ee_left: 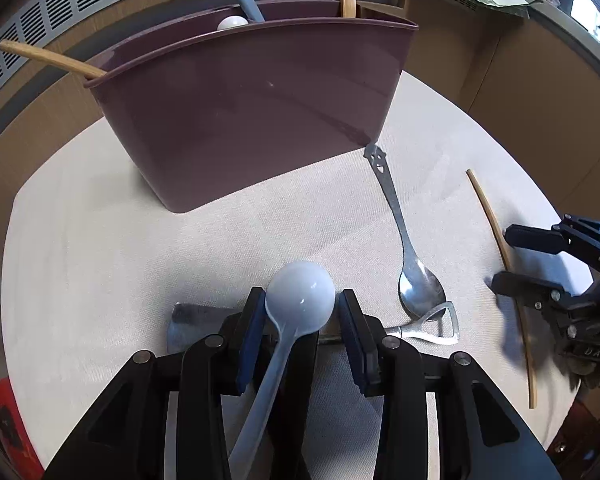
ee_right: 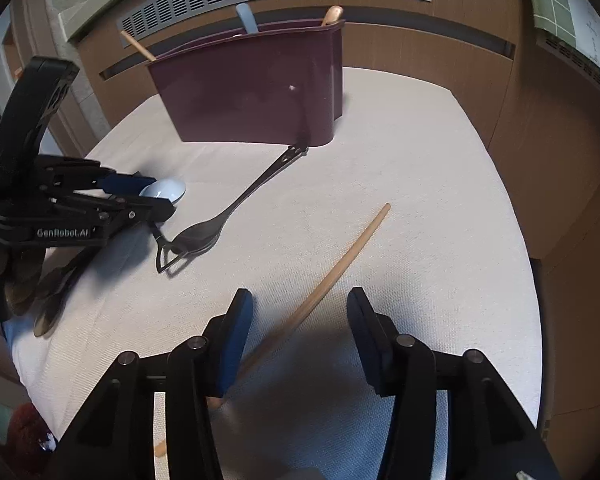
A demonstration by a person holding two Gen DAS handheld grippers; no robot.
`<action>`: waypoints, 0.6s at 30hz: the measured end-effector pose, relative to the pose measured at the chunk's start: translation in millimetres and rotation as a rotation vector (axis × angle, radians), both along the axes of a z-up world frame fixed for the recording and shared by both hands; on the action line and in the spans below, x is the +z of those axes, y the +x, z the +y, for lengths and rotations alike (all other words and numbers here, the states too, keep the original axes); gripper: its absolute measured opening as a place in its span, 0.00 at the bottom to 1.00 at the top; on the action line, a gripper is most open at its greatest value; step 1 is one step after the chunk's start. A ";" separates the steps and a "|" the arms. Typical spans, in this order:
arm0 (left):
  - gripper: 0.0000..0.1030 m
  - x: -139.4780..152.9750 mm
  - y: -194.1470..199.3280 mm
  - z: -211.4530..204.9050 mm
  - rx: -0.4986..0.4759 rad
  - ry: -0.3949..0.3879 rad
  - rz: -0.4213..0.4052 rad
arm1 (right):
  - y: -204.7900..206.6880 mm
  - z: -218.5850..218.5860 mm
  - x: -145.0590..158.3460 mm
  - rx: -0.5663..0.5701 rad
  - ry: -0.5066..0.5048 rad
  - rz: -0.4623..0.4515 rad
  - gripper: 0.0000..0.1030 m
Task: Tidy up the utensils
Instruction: 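Grasp the white plastic spoon with the left tool while the right tool grasps a wooden chopstick, then carry the white spoon and chopstick into the maroon caddy and open both tools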
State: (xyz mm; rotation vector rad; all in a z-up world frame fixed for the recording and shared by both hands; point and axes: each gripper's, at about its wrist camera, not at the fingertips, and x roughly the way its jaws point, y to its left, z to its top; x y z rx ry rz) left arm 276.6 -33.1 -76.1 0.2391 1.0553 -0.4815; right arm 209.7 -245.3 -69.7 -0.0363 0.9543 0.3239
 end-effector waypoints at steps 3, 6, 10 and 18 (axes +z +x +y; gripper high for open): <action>0.38 -0.2 4.4 -3.2 0.004 -0.023 -0.006 | 11.1 1.1 0.7 -0.063 0.021 0.020 0.45; 0.38 -2.6 -13.4 10.8 0.007 -0.049 -0.003 | 26.9 13.8 0.1 -0.099 -0.043 0.010 0.40; 0.38 -1.8 -18.2 17.6 -0.008 -0.062 0.002 | 40.2 33.9 0.9 -0.049 -0.113 -0.030 0.07; 0.38 -2.5 -8.2 -2.1 -0.057 0.007 -0.003 | 30.4 24.7 13.4 -0.029 -0.047 -0.074 0.04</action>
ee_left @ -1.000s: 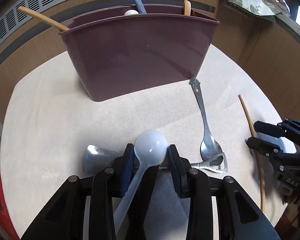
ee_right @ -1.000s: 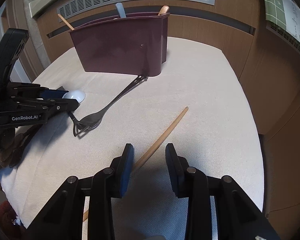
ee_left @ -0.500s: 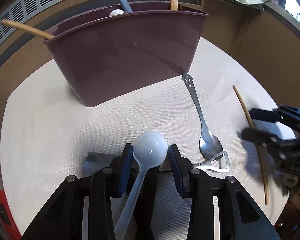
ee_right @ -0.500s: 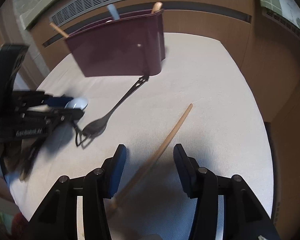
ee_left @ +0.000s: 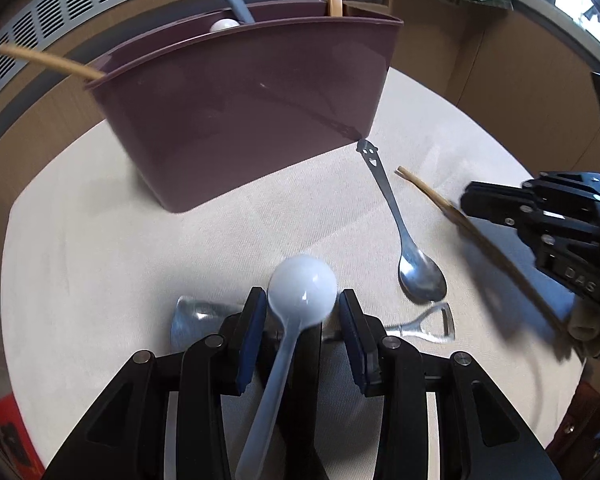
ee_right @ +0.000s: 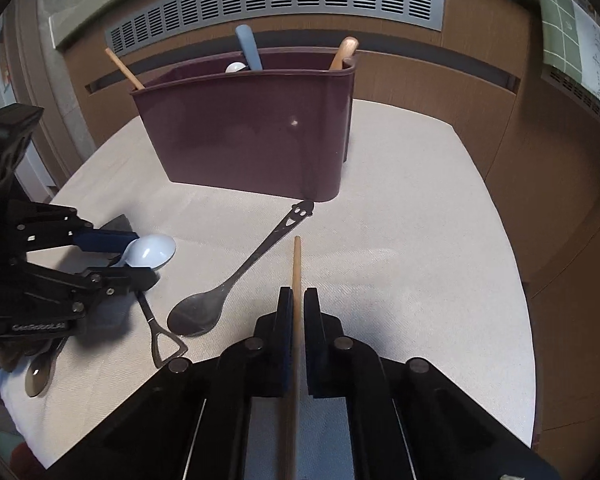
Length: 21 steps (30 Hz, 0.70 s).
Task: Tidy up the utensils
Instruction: 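Carry the white spoon and chopstick into the maroon caddy and open both tools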
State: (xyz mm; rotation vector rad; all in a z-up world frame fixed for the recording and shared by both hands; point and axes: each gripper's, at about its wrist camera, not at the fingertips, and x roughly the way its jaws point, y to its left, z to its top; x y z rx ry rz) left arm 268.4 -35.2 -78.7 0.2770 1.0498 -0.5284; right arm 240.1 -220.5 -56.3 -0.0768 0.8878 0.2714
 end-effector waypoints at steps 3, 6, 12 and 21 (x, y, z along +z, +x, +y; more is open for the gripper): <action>0.37 0.9 7.6 -7.4 0.003 0.017 0.008 | -1.0 -7.9 1.4 -0.012 0.019 0.008 0.04; 0.35 2.8 5.9 -8.1 0.024 0.023 -0.007 | -1.9 -15.3 2.2 -0.023 0.034 0.014 0.04; 0.34 31.0 -19.0 26.8 0.204 -0.152 -0.118 | 0.7 -17.3 -0.5 0.007 0.095 0.062 0.09; 0.34 78.4 -49.6 61.2 0.358 -0.415 -0.236 | 21.0 2.2 -10.5 0.022 0.026 0.079 0.14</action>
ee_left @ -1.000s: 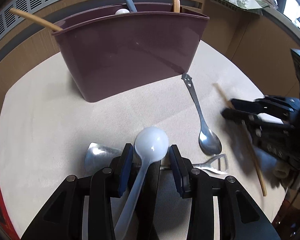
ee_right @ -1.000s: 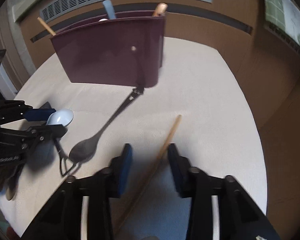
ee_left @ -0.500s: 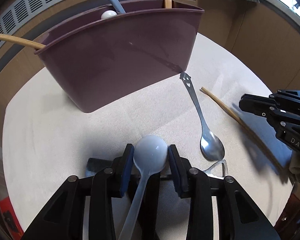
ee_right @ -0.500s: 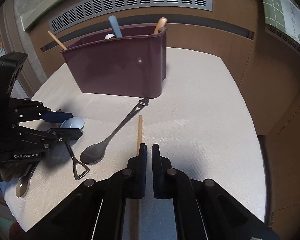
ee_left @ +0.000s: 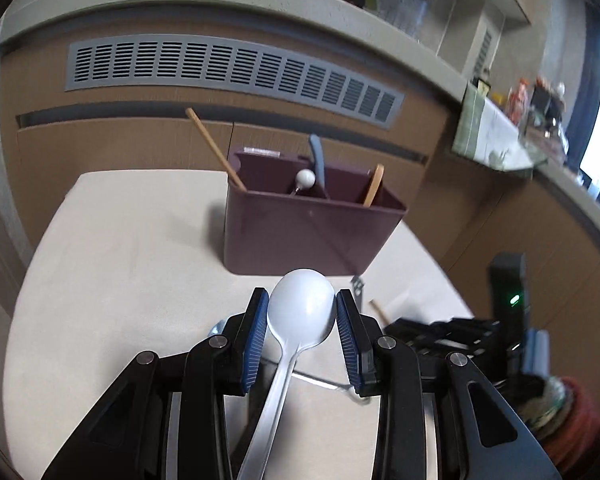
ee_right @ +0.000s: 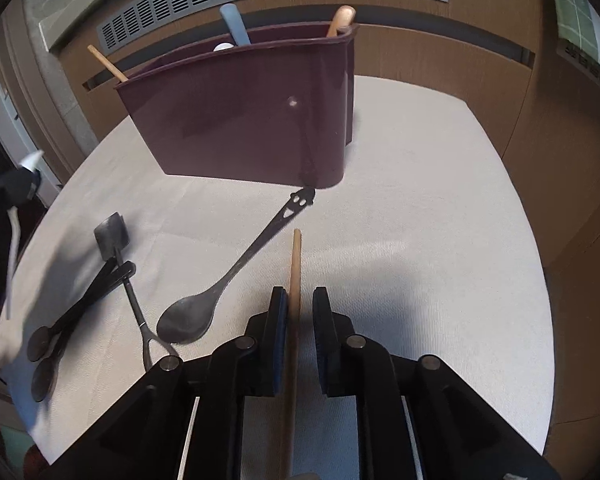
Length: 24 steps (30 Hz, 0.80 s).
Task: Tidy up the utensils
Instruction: 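Carry the white spoon and chopstick into the maroon caddy and open both tools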
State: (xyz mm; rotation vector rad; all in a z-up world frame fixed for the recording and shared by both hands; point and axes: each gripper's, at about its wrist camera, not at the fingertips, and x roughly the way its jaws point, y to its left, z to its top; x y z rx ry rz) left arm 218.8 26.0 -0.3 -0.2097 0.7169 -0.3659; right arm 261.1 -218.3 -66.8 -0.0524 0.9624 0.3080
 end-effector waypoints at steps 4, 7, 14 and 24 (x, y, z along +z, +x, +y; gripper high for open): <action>0.34 4.6 -1.3 -0.8 0.010 -0.031 -0.005 | -2.8 16.1 -0.8 0.065 -0.081 -0.028 0.08; 0.34 8.1 -7.0 1.1 0.019 -0.074 -0.002 | -9.5 21.3 2.9 0.105 -0.098 -0.048 0.05; 0.35 12.8 -17.6 7.0 0.082 -0.194 -0.061 | -23.9 -7.9 53.7 0.026 0.082 -0.168 0.05; 0.35 101.4 7.2 -7.0 0.115 -0.288 -0.338 | -30.8 -30.6 146.6 -0.056 0.254 -0.421 0.05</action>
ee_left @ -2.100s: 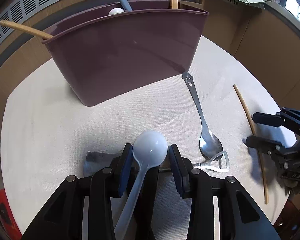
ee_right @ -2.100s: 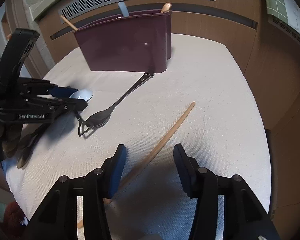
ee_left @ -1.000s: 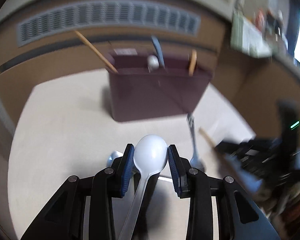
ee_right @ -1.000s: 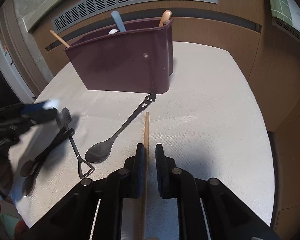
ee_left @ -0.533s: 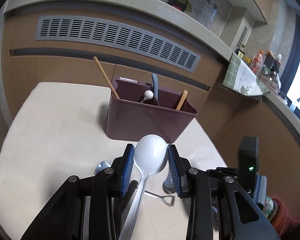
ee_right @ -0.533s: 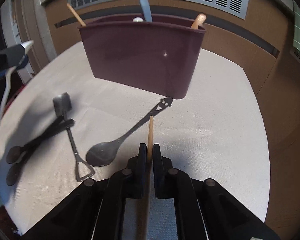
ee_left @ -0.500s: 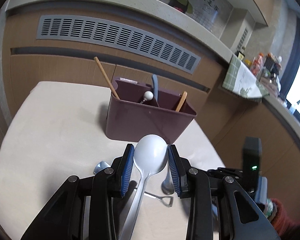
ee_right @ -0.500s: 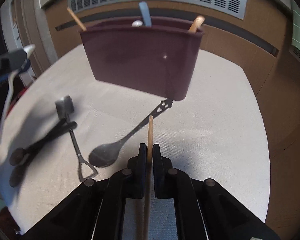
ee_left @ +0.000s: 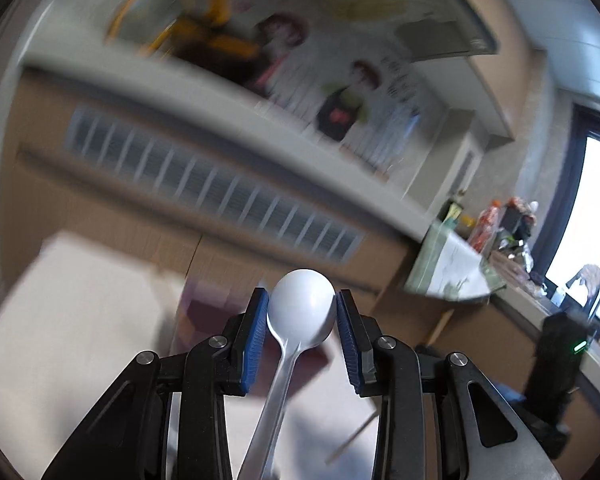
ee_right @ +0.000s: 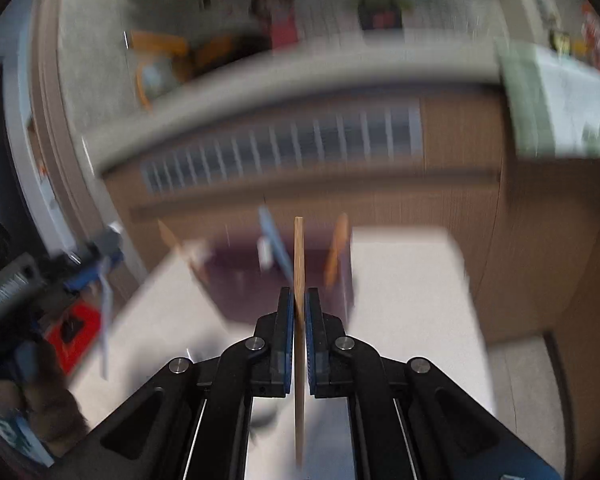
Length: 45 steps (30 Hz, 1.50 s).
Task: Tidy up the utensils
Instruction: 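Carry the white spoon and chopstick into the maroon caddy and open both tools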
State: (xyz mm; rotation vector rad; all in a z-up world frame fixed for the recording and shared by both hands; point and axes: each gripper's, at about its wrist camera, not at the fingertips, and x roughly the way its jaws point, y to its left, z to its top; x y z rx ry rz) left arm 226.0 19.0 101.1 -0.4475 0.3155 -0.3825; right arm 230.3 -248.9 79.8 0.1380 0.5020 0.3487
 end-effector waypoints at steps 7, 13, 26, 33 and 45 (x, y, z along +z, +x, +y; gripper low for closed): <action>0.35 37.4 33.2 -4.8 0.079 -0.117 -0.295 | 14.3 3.7 119.7 -0.028 -0.009 -0.342 0.05; 0.35 -4.6 84.0 -9.6 0.156 -0.123 -0.285 | 55.3 13.2 113.0 -0.016 -0.064 -0.360 0.05; 0.35 -79.4 137.4 -1.4 0.205 -0.137 -0.102 | 115.5 22.0 41.2 0.016 -0.044 -0.171 0.05; 0.35 -88.8 134.6 -7.3 0.190 -0.104 -0.100 | 126.9 35.8 9.9 0.033 -0.072 -0.080 0.05; 0.35 -105.9 111.5 -3.9 0.161 -0.034 0.033 | 120.6 43.4 -19.1 0.038 -0.102 0.031 0.05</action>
